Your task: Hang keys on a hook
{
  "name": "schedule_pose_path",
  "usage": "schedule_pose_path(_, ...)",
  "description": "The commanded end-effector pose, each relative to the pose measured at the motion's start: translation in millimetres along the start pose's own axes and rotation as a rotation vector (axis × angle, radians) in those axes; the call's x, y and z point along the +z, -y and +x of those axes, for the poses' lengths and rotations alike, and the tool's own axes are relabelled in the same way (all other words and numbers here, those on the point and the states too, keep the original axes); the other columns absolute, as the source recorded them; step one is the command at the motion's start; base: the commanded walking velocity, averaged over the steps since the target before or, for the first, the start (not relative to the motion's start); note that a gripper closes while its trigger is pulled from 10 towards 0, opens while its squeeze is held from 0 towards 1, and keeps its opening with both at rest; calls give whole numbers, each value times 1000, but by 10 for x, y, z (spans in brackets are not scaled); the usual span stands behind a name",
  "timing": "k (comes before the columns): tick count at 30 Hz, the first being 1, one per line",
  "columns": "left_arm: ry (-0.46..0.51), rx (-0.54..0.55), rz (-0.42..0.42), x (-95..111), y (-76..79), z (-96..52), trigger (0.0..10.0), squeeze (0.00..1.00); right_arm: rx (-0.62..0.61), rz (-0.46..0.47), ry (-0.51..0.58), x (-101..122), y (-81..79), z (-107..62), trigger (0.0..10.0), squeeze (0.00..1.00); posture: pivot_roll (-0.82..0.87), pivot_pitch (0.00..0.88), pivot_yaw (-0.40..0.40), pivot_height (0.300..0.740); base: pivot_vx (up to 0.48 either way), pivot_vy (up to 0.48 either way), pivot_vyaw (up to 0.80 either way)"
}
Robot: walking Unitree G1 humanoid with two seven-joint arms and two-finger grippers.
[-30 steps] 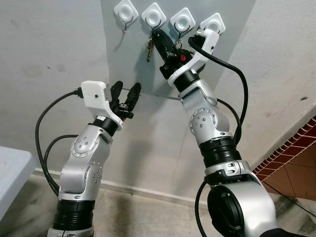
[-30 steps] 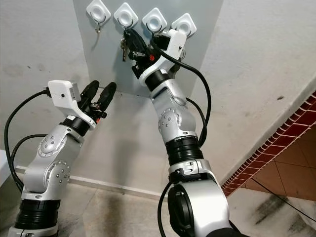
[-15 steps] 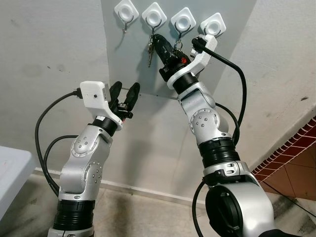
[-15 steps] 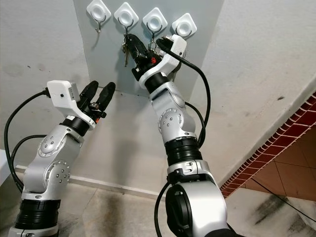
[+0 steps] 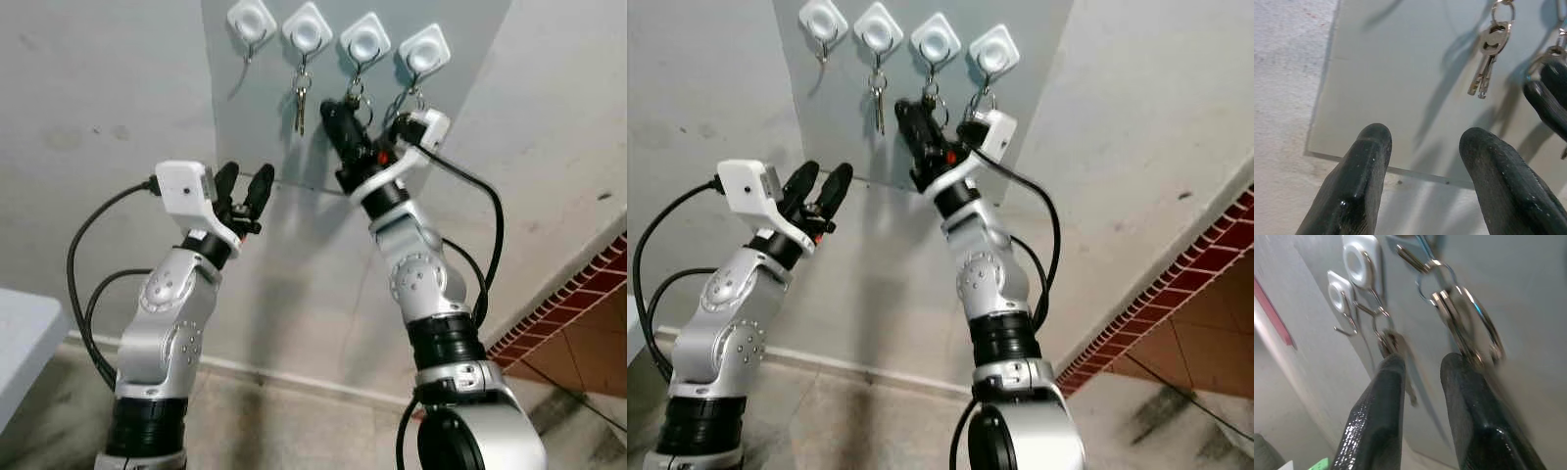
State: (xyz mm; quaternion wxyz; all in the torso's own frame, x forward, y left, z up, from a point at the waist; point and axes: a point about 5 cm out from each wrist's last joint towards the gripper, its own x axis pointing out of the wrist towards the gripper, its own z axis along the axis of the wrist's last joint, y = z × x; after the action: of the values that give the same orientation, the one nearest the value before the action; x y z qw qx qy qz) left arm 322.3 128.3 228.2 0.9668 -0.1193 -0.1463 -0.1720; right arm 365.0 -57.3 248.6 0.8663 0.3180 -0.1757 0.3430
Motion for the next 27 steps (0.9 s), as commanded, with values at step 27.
schedule_pose_path(27, -20, -40, 23, -30, 73, -28, 10000, 0, -179, -209, -296, -437, 497, -1208, 10000, 1000, 86, 126, -61, 740, 0, 0, 0)
